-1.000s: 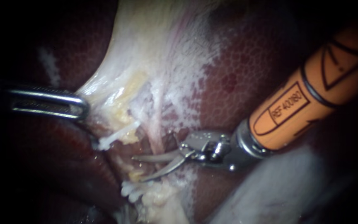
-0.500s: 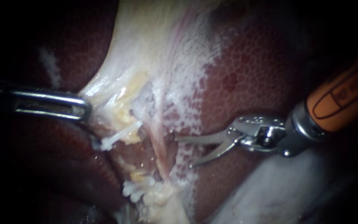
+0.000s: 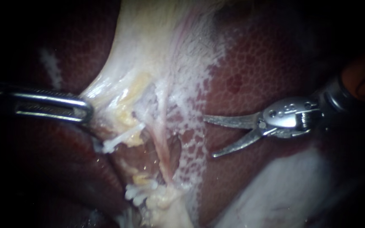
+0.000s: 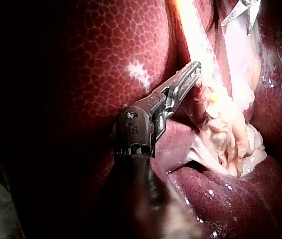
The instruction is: Go back from the cut left tube
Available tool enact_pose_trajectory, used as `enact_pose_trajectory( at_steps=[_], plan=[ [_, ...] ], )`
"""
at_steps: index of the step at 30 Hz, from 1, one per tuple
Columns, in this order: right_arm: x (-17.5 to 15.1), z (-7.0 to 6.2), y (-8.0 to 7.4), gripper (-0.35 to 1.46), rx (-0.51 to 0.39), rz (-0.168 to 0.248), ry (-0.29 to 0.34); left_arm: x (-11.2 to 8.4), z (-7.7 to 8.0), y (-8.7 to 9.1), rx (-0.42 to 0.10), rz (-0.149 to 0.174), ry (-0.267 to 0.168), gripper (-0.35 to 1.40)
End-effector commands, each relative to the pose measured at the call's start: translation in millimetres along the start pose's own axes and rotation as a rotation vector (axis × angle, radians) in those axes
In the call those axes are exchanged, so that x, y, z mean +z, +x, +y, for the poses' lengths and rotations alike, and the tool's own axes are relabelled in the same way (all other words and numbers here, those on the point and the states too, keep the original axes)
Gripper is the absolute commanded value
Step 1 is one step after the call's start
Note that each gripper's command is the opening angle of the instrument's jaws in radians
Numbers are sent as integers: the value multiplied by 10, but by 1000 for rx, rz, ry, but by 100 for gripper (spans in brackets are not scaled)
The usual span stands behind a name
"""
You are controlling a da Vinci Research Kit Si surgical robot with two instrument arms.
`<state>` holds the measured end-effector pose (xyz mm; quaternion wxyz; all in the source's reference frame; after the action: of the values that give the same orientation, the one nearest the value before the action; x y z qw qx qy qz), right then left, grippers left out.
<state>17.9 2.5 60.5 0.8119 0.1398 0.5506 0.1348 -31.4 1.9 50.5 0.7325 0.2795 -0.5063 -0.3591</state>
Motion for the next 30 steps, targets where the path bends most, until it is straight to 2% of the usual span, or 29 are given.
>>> enact_pose_trajectory(
  at_steps=[1,12,22,26,30],
  plan=[
    [-1,1,0,143,-12,-5,-7,0,0,0,0,0,0,-35],
    [-14,1,15,143,-95,-37,-67,0,0,0,0,0,0,-35],
    [-17,0,16,143,-107,-38,-64,1,1,1,0,0,0,-35],
    [-16,-1,15,143,-114,-36,-59,6,3,6,3,-1,-3,-35],
    [-16,-1,15,143,-120,-37,-59,17,10,18,17,0,-4,-35]
  ],
)
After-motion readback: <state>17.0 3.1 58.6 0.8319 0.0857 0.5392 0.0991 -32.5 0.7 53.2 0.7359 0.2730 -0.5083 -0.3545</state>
